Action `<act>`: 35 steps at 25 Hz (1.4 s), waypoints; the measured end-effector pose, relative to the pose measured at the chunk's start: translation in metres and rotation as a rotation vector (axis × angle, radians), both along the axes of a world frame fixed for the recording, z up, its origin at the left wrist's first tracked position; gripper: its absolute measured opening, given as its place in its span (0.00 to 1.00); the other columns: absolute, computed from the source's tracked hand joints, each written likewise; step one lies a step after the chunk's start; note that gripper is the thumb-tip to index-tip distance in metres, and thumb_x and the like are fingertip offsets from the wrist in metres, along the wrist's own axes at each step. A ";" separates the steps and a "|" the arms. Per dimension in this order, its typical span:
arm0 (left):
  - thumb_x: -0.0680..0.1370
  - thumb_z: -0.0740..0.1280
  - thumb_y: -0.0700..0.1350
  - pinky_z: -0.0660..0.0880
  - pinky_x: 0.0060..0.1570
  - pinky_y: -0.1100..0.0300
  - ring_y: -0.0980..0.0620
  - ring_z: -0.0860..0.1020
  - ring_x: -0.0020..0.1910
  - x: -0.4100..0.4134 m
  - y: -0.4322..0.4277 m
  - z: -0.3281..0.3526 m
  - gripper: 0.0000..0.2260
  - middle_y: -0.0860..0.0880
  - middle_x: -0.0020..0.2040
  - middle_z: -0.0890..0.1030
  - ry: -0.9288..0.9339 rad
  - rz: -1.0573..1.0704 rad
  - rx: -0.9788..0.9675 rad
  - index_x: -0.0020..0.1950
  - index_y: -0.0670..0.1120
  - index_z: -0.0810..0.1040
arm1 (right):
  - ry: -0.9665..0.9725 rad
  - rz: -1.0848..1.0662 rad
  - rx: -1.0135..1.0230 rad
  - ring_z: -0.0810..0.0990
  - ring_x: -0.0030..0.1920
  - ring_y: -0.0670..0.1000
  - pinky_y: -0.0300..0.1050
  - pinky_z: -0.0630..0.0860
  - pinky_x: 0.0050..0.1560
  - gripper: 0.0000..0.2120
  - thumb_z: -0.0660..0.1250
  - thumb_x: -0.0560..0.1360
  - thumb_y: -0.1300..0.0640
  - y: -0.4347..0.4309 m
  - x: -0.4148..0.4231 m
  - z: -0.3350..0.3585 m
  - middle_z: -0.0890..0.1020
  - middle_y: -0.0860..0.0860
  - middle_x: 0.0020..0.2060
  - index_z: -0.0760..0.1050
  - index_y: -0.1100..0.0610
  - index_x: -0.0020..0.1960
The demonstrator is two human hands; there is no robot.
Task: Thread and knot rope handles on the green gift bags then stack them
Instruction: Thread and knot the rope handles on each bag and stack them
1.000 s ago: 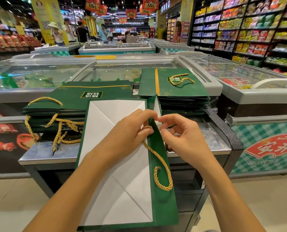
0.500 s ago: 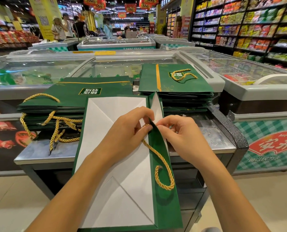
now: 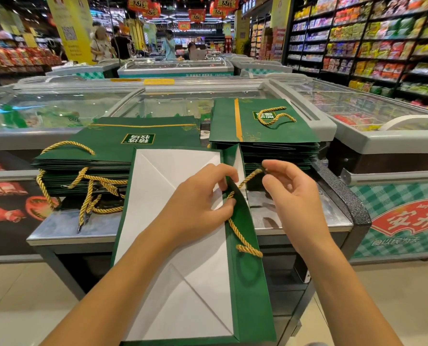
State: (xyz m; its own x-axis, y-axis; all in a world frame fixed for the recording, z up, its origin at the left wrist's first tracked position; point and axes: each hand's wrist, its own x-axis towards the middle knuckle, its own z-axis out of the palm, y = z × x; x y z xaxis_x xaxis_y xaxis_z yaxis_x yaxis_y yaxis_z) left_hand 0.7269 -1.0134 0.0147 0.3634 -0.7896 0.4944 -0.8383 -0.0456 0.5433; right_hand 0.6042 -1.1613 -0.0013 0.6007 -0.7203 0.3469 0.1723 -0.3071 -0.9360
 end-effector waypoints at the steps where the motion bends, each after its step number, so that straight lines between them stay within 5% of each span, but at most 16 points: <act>1: 0.76 0.71 0.43 0.65 0.36 0.71 0.62 0.72 0.37 0.000 0.000 0.000 0.15 0.55 0.48 0.75 -0.007 0.004 0.019 0.60 0.56 0.74 | -0.004 0.005 -0.043 0.77 0.62 0.36 0.38 0.75 0.65 0.16 0.66 0.80 0.61 0.000 -0.001 0.000 0.80 0.44 0.63 0.77 0.48 0.65; 6: 0.76 0.70 0.45 0.66 0.42 0.73 0.71 0.72 0.42 -0.004 -0.002 0.003 0.21 0.55 0.50 0.71 0.003 0.022 0.124 0.68 0.57 0.74 | 0.164 0.136 -0.447 0.62 0.76 0.37 0.36 0.62 0.73 0.24 0.69 0.79 0.57 -0.007 -0.004 0.006 0.65 0.40 0.76 0.72 0.44 0.73; 8: 0.75 0.70 0.46 0.71 0.49 0.68 0.65 0.74 0.49 -0.005 -0.002 0.005 0.16 0.55 0.51 0.70 0.047 0.046 0.162 0.62 0.55 0.75 | 0.330 0.190 -0.607 0.59 0.77 0.38 0.28 0.56 0.70 0.27 0.69 0.78 0.54 -0.010 -0.006 0.007 0.62 0.41 0.78 0.69 0.43 0.75; 10: 0.74 0.70 0.48 0.76 0.53 0.53 0.53 0.76 0.51 -0.009 -0.003 0.012 0.11 0.53 0.52 0.69 0.072 0.115 0.259 0.54 0.51 0.73 | 0.444 0.215 -0.657 0.58 0.78 0.40 0.29 0.56 0.71 0.29 0.69 0.78 0.50 -0.012 -0.009 0.005 0.62 0.43 0.79 0.66 0.41 0.77; 17: 0.76 0.65 0.49 0.72 0.49 0.55 0.48 0.68 0.51 -0.037 -0.004 0.024 0.07 0.47 0.49 0.67 -0.113 0.366 0.460 0.47 0.46 0.71 | 0.510 0.287 -0.647 0.73 0.70 0.43 0.52 0.74 0.67 0.31 0.66 0.76 0.36 -0.006 -0.010 0.009 0.78 0.41 0.67 0.59 0.30 0.76; 22: 0.76 0.65 0.42 0.73 0.39 0.50 0.48 0.75 0.39 -0.031 0.006 0.024 0.03 0.47 0.40 0.78 0.150 0.286 0.201 0.44 0.48 0.73 | 0.390 0.351 -0.451 0.77 0.64 0.40 0.49 0.76 0.65 0.27 0.75 0.75 0.50 -0.011 -0.013 0.010 0.81 0.42 0.60 0.72 0.36 0.70; 27: 0.78 0.62 0.36 0.78 0.42 0.42 0.43 0.80 0.38 -0.026 0.021 0.016 0.08 0.40 0.39 0.81 0.482 0.244 -0.125 0.49 0.49 0.70 | 0.317 0.338 -0.359 0.80 0.57 0.40 0.31 0.75 0.52 0.27 0.77 0.74 0.58 -0.011 -0.017 0.008 0.82 0.46 0.54 0.74 0.40 0.68; 31: 0.81 0.61 0.36 0.75 0.32 0.59 0.54 0.80 0.32 -0.024 0.026 0.018 0.08 0.42 0.40 0.79 0.642 0.224 -0.179 0.54 0.48 0.69 | 0.265 0.366 -0.294 0.82 0.56 0.50 0.45 0.82 0.54 0.27 0.76 0.74 0.60 -0.013 -0.018 0.005 0.81 0.51 0.57 0.75 0.38 0.68; 35: 0.79 0.70 0.43 0.73 0.31 0.63 0.58 0.73 0.30 -0.020 0.031 0.012 0.04 0.52 0.32 0.75 0.387 0.194 -0.091 0.50 0.51 0.78 | 0.269 0.348 -0.295 0.81 0.54 0.55 0.56 0.81 0.56 0.28 0.77 0.74 0.58 -0.015 -0.017 0.002 0.79 0.53 0.58 0.75 0.35 0.67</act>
State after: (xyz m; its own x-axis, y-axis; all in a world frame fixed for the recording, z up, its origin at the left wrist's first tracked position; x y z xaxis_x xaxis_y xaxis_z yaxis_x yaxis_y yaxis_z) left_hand 0.7066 -0.9826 0.0266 0.6727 -0.6481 0.3570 -0.5529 -0.1197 0.8246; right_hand 0.5871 -1.1767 0.0006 0.8826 -0.3576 0.3051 0.0764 -0.5313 -0.8438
